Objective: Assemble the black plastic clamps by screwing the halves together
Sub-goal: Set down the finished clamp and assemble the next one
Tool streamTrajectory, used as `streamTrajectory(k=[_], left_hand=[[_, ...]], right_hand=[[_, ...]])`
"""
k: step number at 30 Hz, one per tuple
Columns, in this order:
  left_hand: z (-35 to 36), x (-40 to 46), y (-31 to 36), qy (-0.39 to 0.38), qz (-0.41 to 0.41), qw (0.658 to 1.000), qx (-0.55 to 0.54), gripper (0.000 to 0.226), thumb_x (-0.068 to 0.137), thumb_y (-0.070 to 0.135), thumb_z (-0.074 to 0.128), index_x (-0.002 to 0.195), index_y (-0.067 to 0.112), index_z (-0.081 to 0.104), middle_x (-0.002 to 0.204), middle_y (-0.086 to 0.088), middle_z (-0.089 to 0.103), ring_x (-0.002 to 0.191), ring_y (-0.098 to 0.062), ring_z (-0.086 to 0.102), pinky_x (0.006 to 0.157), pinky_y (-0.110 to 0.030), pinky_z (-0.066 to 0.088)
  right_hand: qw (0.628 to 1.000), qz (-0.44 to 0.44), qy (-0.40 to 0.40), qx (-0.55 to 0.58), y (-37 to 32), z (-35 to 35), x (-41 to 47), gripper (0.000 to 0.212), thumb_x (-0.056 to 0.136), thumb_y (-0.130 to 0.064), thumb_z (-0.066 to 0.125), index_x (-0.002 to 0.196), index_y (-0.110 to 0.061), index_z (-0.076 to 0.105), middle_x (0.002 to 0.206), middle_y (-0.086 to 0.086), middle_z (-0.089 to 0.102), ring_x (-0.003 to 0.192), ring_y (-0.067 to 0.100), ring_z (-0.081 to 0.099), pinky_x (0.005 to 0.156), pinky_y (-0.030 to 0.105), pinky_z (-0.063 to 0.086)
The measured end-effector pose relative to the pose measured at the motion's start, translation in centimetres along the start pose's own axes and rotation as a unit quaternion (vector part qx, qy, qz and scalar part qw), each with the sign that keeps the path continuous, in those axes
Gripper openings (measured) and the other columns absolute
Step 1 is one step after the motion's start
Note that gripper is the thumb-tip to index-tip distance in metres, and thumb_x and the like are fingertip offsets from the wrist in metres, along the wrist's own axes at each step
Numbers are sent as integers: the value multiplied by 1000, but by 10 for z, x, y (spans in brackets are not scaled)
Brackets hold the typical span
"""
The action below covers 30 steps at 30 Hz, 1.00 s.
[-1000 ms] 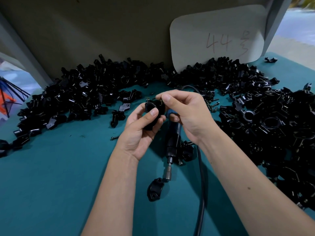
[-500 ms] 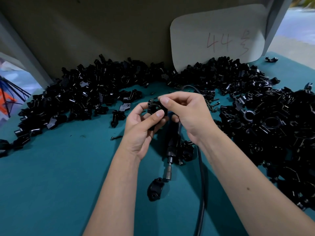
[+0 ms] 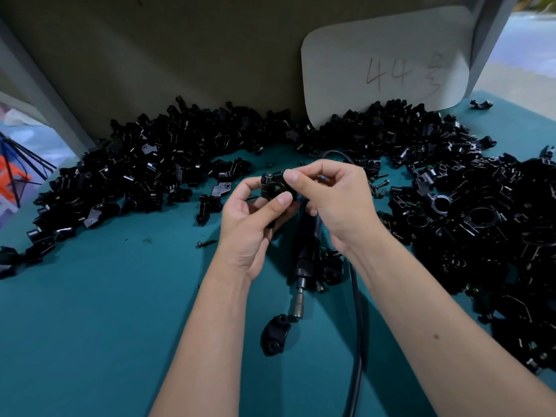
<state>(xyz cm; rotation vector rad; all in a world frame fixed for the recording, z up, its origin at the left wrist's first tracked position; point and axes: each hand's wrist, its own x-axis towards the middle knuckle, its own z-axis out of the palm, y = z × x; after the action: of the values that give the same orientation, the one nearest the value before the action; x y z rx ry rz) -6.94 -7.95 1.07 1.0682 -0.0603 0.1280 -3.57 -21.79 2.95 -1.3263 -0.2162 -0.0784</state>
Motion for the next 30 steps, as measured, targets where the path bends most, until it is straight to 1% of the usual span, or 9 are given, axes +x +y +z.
streamTrajectory(k=[5, 8, 12, 15, 19, 21, 23, 27, 30], left_hand=[[4, 1, -3, 13, 40, 998, 38, 34, 78, 5, 81, 105, 13, 62, 89, -7, 76, 84, -20, 75, 77, -29, 60], [4, 1, -3, 3, 36, 999, 5, 18, 90, 5, 72, 103, 16, 65, 97, -10, 77, 89, -25, 75, 80, -33, 60], [2, 2, 0, 8, 37, 999, -16, 13, 88, 9, 75, 96, 18, 70, 102, -16, 75, 91, -32, 75, 83, -35, 60], [0, 3, 0, 12, 45, 999, 17, 23, 82, 5, 75, 103, 10, 66, 99, -14, 76, 93, -29, 75, 85, -34, 60], [-4, 3, -3, 24, 33, 998, 43, 30, 79, 6, 79, 107, 8, 68, 106, -22, 75, 104, -34, 73, 97, -43, 58], [-6, 4, -3, 19, 17, 999, 27, 33, 81, 10, 81, 112, 8, 70, 114, -27, 73, 111, -39, 71, 103, -49, 54], [-6, 5, -2, 16, 11, 1000, 19, 40, 83, 12, 79, 121, 6, 68, 115, -27, 73, 111, -37, 71, 100, -47, 56], [-4, 5, -4, 31, 12, 999, 26, 34, 82, 16, 76, 113, 6, 68, 103, -18, 78, 98, -26, 76, 86, -37, 62], [-6, 6, -3, 42, 19, 999, 22, 30, 82, 15, 76, 108, 3, 69, 102, -18, 78, 95, -26, 76, 83, -35, 62]], right_hand=[[995, 78, 66, 22, 1, 8, -1, 23, 86, -15, 83, 66, -17, 71, 69, 3, 68, 60, 12, 57, 53, 25, 43], [994, 80, 74, 24, -3, 8, 2, 26, 87, -13, 82, 65, -15, 68, 55, -7, 60, 49, 5, 53, 47, 22, 41], [999, -9, 29, -31, -6, 5, 3, 21, 88, -14, 82, 70, -16, 71, 63, -3, 63, 53, 6, 53, 47, 19, 44], [989, -88, -42, -116, -6, -1, 4, 3, 92, -16, 78, 91, -19, 79, 86, -4, 72, 69, 5, 57, 66, 23, 55], [975, -116, -66, -177, -2, -6, 6, 12, 91, -19, 78, 88, -30, 81, 90, -2, 76, 83, 27, 64, 83, 42, 58], [980, -112, -68, -151, -1, -7, 6, 7, 92, -19, 78, 88, -24, 81, 87, 7, 76, 82, 38, 68, 81, 50, 60], [986, -95, -71, -118, 0, -6, 6, 6, 93, -19, 76, 89, -18, 80, 83, 19, 73, 76, 46, 69, 73, 56, 62], [988, -83, -84, -100, 1, -5, 5, 5, 95, -15, 75, 92, -16, 79, 83, 15, 74, 72, 35, 72, 66, 45, 63], [984, -95, -97, -117, 1, -7, 6, 6, 91, -13, 78, 96, -17, 79, 88, 3, 77, 82, 25, 72, 75, 41, 63]])
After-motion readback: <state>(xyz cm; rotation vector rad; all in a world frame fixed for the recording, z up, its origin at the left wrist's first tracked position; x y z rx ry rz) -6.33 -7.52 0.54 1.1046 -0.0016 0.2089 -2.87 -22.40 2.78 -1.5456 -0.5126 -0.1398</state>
